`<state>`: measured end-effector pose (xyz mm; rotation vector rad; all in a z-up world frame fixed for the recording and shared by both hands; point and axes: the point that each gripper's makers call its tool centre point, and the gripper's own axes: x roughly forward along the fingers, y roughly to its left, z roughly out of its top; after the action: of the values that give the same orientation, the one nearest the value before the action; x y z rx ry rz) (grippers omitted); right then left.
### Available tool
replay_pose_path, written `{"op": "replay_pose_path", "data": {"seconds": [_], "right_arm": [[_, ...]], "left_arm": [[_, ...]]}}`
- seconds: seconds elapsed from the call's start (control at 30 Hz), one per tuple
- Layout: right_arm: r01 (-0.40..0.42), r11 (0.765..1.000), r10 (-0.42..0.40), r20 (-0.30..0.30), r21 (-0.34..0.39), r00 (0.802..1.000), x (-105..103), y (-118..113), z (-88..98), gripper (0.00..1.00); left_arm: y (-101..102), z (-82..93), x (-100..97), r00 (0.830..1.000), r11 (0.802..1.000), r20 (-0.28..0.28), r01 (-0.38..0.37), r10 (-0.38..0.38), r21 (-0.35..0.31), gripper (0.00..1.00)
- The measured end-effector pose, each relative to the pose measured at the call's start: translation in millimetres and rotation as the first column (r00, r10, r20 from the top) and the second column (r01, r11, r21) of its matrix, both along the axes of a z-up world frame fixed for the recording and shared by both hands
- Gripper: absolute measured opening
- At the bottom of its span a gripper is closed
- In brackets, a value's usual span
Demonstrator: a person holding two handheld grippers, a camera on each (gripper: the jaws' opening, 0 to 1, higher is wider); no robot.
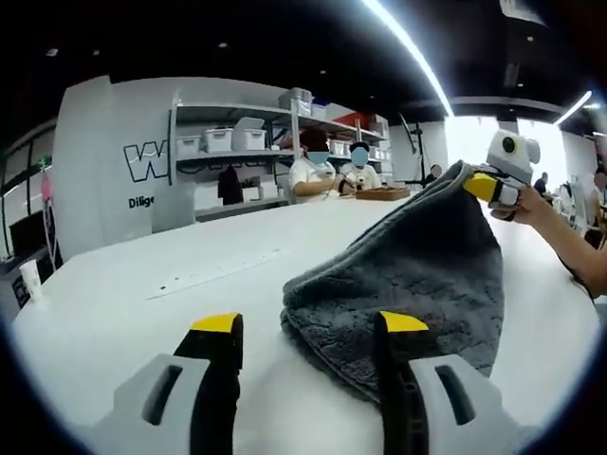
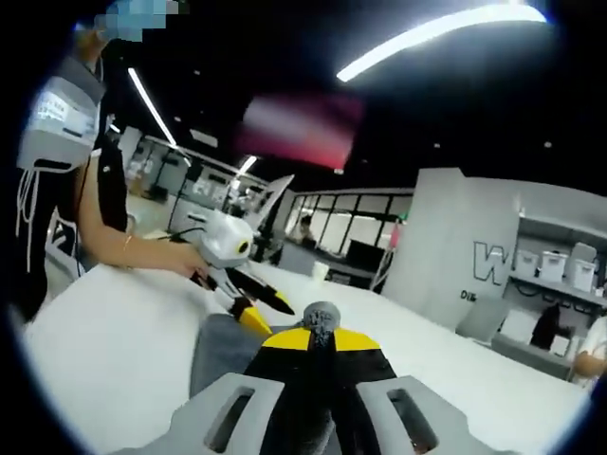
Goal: Open the folded towel by lifting each exposed corner and separating the folded layers until the towel lies flat within the target outline without major curled edges
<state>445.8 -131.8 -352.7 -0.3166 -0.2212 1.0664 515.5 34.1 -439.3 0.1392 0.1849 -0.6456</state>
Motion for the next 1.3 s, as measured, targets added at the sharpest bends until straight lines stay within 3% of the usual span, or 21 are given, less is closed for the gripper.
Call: {"op": "replay_pose_path", "data": {"seconds": [0.2, 0.37, 0.5, 0.6, 0.73, 0.87, 0.97, 1.17, 1.3], "right_arm": [[-0.194, 0.98, 0.197, 0.057, -0.046, 0.979, -39.0, 14.8, 2.2, 0.0], [-0.253, 0.966, 0.255, 0.059, -0.052, 0.965, -51.5, 20.4, 2.3, 0.0], [-0.281, 0.957, 0.285, 0.054, -0.067, 0.957, -57.3, 22.7, -0.8, 0.0], [-0.296, 0.952, 0.3, 0.054, -0.072, 0.952, -61.6, 25.0, -1.2, 0.0], [-0.33, 0.942, 0.334, 0.067, -0.065, 0.94, -70.5, 25.3, 2.7, 0.0], [-0.376, 0.924, 0.381, 0.087, -0.068, 0.92, -83.0, 25.2, 6.3, 0.0], [-0.397, 0.915, 0.402, 0.095, -0.072, 0.911, -88.4, 25.7, 7.0, 0.0], [-0.439, 0.895, 0.446, 0.096, -0.083, 0.89, -99.0, 26.7, 6.8, 0.0], [-0.464, 0.883, 0.47, 0.098, -0.073, 0.877, -104.4, 25.2, 8.2, 0.0]], "left_arm": [[-3.3, 6.5, -4.1, 1.0, 1.0, 0.021, 0.015, -0.015, 0.022, 0.54], [-6.5, 12.8, -9.4, 0.997, 0.994, 0.055, 0.046, -0.051, 0.099, 0.55], [-11.0, 24.8, -15.0, 0.994, 0.994, 0.086, 0.066, -0.074, 0.087, 0.55], [-14.2, 24.6, -16.3, 0.991, 0.99, 0.101, 0.078, -0.091, 0.119, 0.55], [-15.0, 18.9, -18.1, 0.989, 0.972, 0.11, 0.076, -0.103, 0.224, 0.56], [-22.5, 24.5, -22.3, 0.981, 0.966, 0.139, 0.1, -0.135, 0.237, 0.56], [-25.8, 22.8, -27.8, 0.971, 0.949, 0.136, 0.152, -0.195, 0.275, 0.56], [-22.2, 30.9, -29.0, 0.959, 0.933, 0.183, 0.147, -0.216, 0.33, 0.58], [-26.9, 26.9, -32.8, 0.946, 0.905, 0.189, 0.177, -0.265, 0.386, 0.59]]}}
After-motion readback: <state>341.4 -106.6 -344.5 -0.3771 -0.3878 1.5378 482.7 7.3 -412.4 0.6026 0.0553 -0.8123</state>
